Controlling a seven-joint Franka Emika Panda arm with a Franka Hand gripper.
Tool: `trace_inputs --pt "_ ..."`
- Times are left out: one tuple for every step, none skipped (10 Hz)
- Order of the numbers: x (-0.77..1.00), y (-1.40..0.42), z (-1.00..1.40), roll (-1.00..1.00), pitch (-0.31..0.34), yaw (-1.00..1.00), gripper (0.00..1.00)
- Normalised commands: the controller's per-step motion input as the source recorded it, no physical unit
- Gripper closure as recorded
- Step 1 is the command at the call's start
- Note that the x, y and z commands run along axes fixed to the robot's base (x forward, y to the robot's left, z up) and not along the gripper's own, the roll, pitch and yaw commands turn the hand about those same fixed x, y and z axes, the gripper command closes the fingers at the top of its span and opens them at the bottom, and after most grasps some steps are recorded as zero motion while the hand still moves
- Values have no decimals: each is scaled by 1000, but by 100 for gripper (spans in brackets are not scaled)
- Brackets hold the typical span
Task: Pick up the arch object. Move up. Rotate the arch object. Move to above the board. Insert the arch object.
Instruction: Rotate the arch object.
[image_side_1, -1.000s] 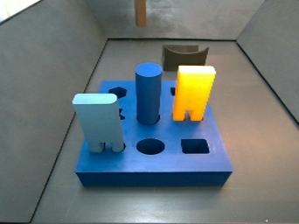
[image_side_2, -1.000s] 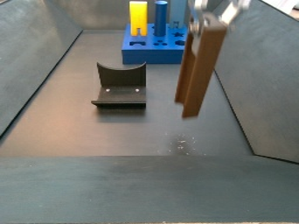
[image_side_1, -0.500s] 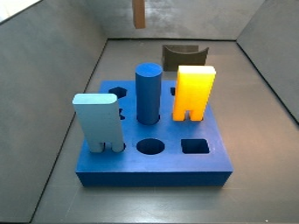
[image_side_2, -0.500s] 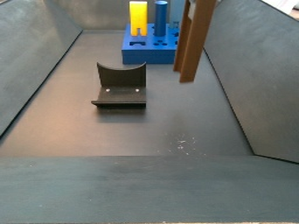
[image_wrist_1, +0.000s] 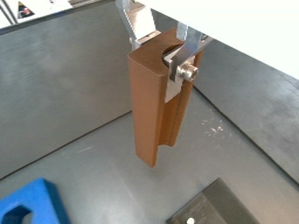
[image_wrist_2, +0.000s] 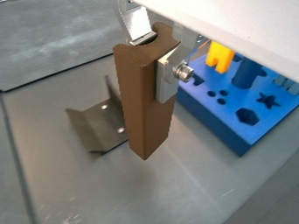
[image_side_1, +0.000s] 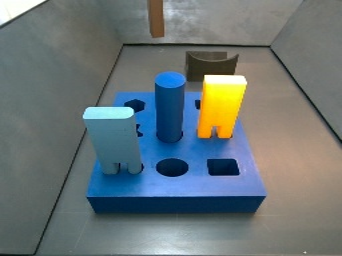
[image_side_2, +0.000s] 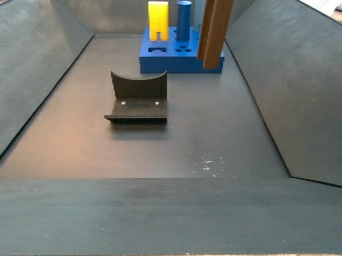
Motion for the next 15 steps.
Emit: trace_inputs --pt "0 0 0 73 247 -201 100" --pt "8 50 -7 68 245 -203 100" --pt "37 49 6 38 205 -130 100" --pt "28 -58 0 3 170 -446 100" --pt "29 -60 2 -6 130 -380 100" --pt "31 -41 7 -4 113 -269 100" --pt "0 0 0 -6 109 -315 100" --pt "2 4 1 -6 106 -250 100" --pt "0 0 -1000 -5 101 -199 100" --pt "11 1 -1000 -2 83 -120 100" --pt "33 5 -1000 13 20 -64 100" --pt "29 7 -1000 27 -14 -44 100" --pt "23 8 -1000 35 -30 -39 100" --pt "20 12 -1000 46 -50 -32 100" --pt "23 14 -1000 49 -50 -30 100"
